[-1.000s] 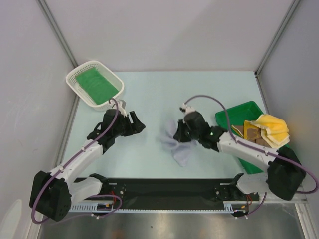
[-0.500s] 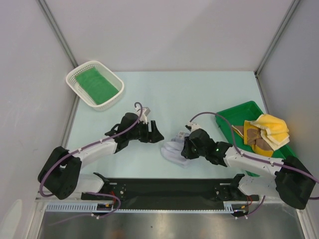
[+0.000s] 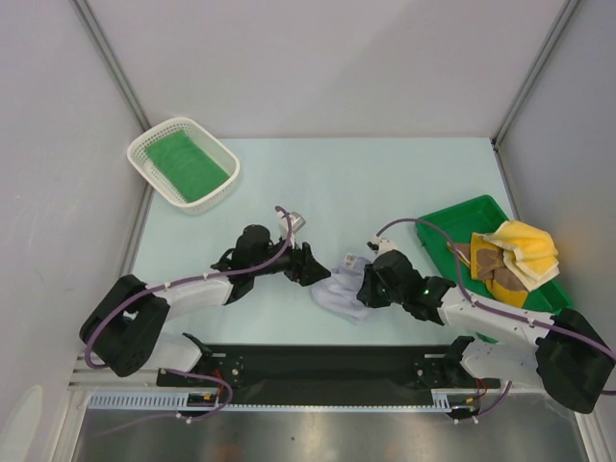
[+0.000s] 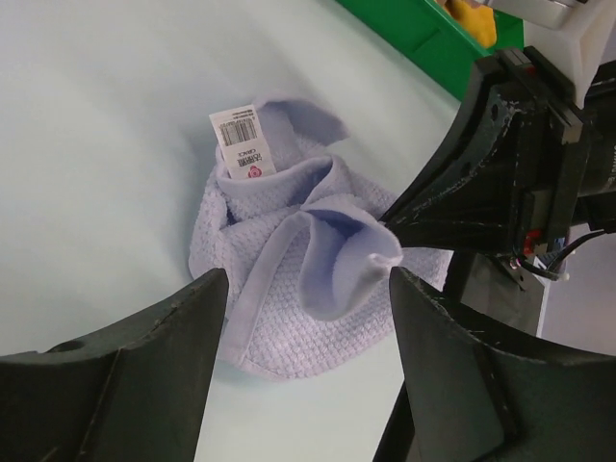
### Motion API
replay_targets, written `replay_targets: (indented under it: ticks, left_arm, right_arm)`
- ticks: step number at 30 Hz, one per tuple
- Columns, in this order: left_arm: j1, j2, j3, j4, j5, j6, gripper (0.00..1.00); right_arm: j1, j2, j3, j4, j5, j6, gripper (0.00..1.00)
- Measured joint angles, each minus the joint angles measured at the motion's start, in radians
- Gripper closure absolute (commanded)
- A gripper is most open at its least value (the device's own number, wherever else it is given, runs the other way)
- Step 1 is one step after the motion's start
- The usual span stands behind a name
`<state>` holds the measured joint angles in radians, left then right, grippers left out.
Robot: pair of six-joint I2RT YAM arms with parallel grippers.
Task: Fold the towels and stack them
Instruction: Flatten out the crumpled towel
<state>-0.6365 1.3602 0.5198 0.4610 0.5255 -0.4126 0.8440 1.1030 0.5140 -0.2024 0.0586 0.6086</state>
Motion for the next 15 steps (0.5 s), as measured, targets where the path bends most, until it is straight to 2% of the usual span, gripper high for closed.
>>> replay_targets:
  ticks: [11,15]
  left_arm:
    - [-0.029,0.082,-0.001,0.063,0.089,0.032,0.30]
    - [-0.056,0.082,-0.001,0.084,0.108,0.033,0.26]
  right_arm:
    - [-0.042,-0.028,-0.027,0.013,-0.041,-0.002,0.85]
    - [-0.043,-0.029,-0.027,0.014,-0.045,-0.002,0.85]
